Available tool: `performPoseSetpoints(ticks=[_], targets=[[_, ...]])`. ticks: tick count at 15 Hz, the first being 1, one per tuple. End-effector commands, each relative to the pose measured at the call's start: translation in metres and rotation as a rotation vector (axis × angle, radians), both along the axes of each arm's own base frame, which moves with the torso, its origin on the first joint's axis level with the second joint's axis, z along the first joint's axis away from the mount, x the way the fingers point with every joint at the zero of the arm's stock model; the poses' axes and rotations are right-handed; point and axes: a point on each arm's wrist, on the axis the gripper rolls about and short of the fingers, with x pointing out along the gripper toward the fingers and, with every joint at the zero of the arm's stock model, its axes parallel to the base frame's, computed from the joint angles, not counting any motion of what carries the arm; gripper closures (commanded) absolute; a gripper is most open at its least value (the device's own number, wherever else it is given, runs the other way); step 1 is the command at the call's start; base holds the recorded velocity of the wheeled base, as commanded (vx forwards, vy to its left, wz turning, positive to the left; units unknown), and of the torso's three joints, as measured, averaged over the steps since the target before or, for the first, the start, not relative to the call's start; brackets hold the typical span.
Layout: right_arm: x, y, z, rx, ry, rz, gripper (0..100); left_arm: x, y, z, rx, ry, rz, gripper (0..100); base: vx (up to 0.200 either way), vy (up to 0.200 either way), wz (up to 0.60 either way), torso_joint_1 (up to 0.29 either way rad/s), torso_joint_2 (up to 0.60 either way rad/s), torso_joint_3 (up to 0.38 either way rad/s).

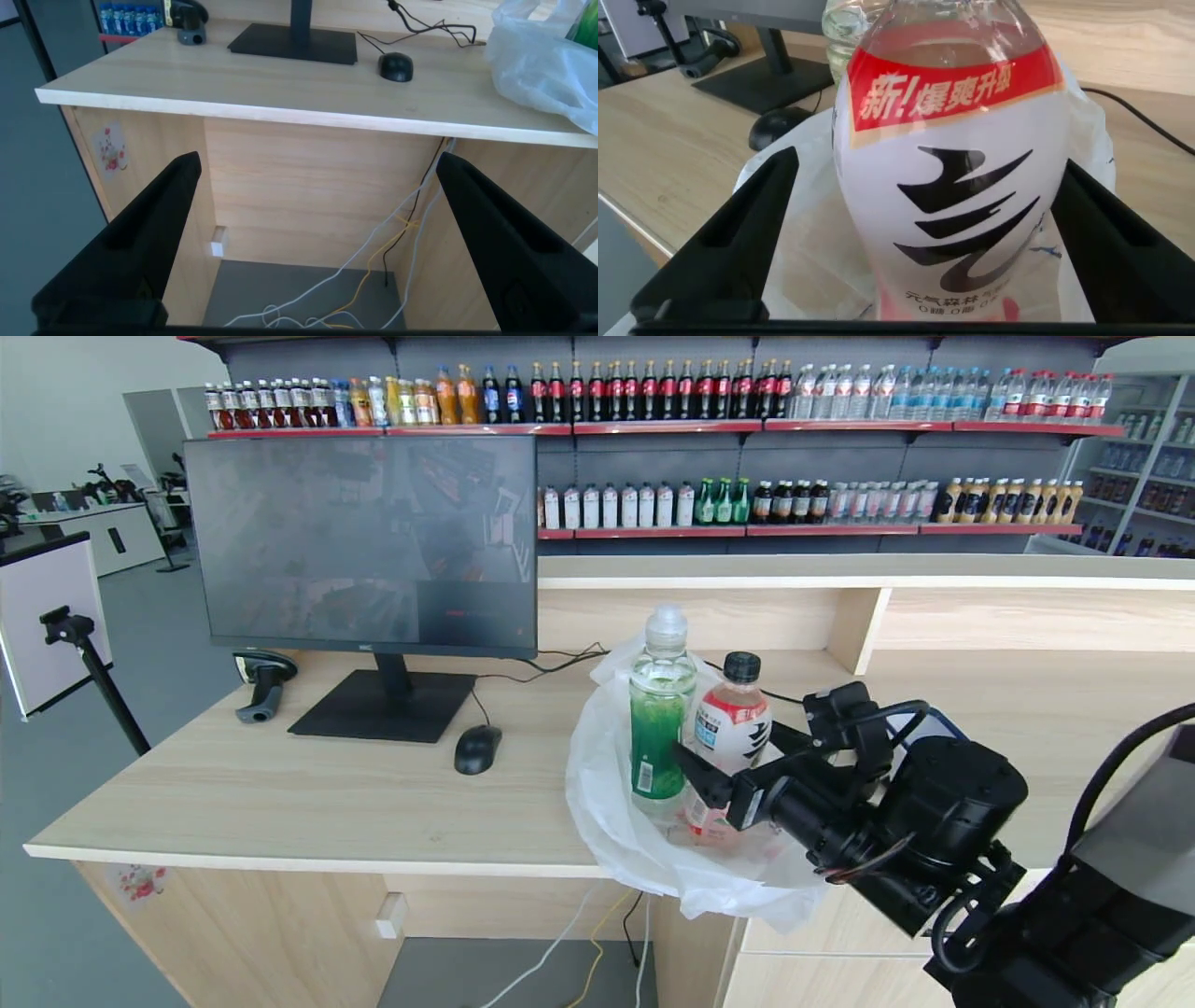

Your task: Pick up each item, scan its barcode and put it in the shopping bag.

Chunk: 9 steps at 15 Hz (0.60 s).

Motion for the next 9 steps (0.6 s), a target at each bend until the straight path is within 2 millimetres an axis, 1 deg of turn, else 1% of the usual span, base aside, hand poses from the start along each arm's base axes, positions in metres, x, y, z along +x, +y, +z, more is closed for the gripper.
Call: performPoseSetpoints(ticks=[1, 2, 4, 5, 6, 7, 8, 9], targets=[[-0.028, -0.017, 0.016, 0.008, -0.014, 0.002, 0, 0.0, 0.0, 0.0, 0.0, -0.001, 0.001, 0, 0.0, 0.0, 0.0, 0.0, 0.0, 0.0], [-0.035, -0.022, 0.018, 0.005, -0.01, 0.002, 0, 0.0, 0.0, 0.0, 0.0, -0.001, 0.0, 0, 0.0, 0.0, 0.0, 0.0, 0.0, 0.0], [-0.06, -0.04, 0.028, 0.01, -0.025, -0.009, 0, 0.0, 0.0, 0.0, 0.0, -0.001, 0.001, 0, 0.0, 0.0, 0.0, 0.0, 0.0, 0.0], [-0.068, -0.046, 0.029, 0.006, -0.027, -0.017, 0, 0.0, 0.0, 0.0, 0.0, -0.001, 0.001, 0, 0.0, 0.0, 0.0, 0.0, 0.0, 0.0], [-0.099, -0.073, 0.033, 0.009, -0.034, -0.048, 0, 0.0, 0.0, 0.0, 0.001, -0.001, 0.001, 0, 0.0, 0.0, 0.0, 0.0, 0.0, 0.0], [-0.125, -0.088, 0.034, 0.019, -0.05, -0.05, 0, 0.0, 0.0, 0.0, 0.001, -0.001, 0.0, 0, 0.0, 0.0, 0.0, 0.0, 0.0, 0.0], [-0.137, -0.096, 0.045, 0.05, -0.089, -0.054, 0, 0.0, 0.0, 0.0, 0.0, -0.001, 0.0, 0, 0.0, 0.0, 0.0, 0.0, 0.0, 0.0], [-0.148, -0.102, 0.048, 0.05, -0.08, -0.055, 0, 0.0, 0.0, 0.0, 0.0, -0.001, 0.0, 0, 0.0, 0.0, 0.0, 0.0, 0.0, 0.0]])
